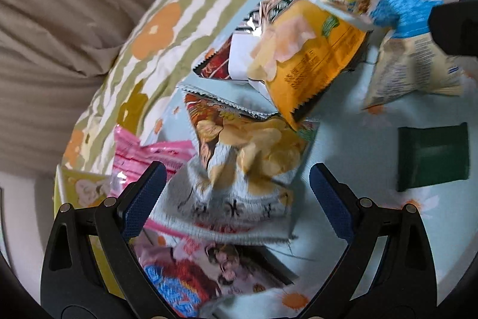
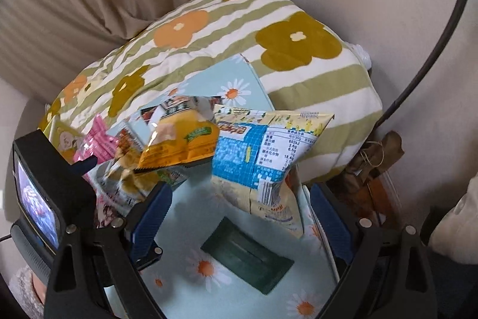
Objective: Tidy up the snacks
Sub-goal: 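Grasp the grey-white corn chip bag with the left tool, then grasp the blue-white packet with the right tool while the left tool lifts the chip bag, then drop the corn chip bag into the green box while the right tool carries the blue-white packet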
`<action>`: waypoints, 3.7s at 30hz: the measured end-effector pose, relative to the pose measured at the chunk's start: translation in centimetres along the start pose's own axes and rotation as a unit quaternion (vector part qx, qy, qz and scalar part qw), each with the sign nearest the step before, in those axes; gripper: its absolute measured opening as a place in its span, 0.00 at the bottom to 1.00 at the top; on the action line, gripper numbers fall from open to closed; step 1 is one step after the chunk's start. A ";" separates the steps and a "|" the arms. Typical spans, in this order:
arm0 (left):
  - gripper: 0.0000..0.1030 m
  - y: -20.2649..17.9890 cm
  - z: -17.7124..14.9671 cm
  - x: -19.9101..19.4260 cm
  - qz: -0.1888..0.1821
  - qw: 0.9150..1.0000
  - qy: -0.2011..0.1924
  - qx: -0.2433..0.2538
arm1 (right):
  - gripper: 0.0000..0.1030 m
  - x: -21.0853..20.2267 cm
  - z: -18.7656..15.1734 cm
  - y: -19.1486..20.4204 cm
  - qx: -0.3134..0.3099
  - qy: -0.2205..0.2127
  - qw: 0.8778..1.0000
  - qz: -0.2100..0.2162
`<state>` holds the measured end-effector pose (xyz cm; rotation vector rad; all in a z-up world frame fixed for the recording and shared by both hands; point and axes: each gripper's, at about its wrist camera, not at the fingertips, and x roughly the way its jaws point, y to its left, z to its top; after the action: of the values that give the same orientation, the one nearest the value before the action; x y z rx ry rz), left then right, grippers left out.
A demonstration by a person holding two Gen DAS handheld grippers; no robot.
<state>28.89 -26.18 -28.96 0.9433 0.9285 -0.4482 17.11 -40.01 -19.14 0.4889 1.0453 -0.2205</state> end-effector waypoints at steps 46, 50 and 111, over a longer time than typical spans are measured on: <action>0.57 3.6 -2.0 0.6 -0.167 0.972 0.046 -0.158 | 0.50 2.7 0.0 0.4 0.004 -0.032 0.999 -0.019; 0.57 4.1 -2.6 -1.5 -0.165 0.969 0.035 -0.183 | 0.49 1.1 -0.1 0.3 0.002 -0.040 0.999 -0.008; 0.99 38.8 -29.2 -1.7 -0.110 0.864 0.006 -0.491 | 0.49 3.8 0.4 40.8 -0.265 0.020 0.948 0.173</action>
<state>40.69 19.15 -16.12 -0.0987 1.1013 -0.1060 35.60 -4.37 -10.76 0.1797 0.9901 0.3794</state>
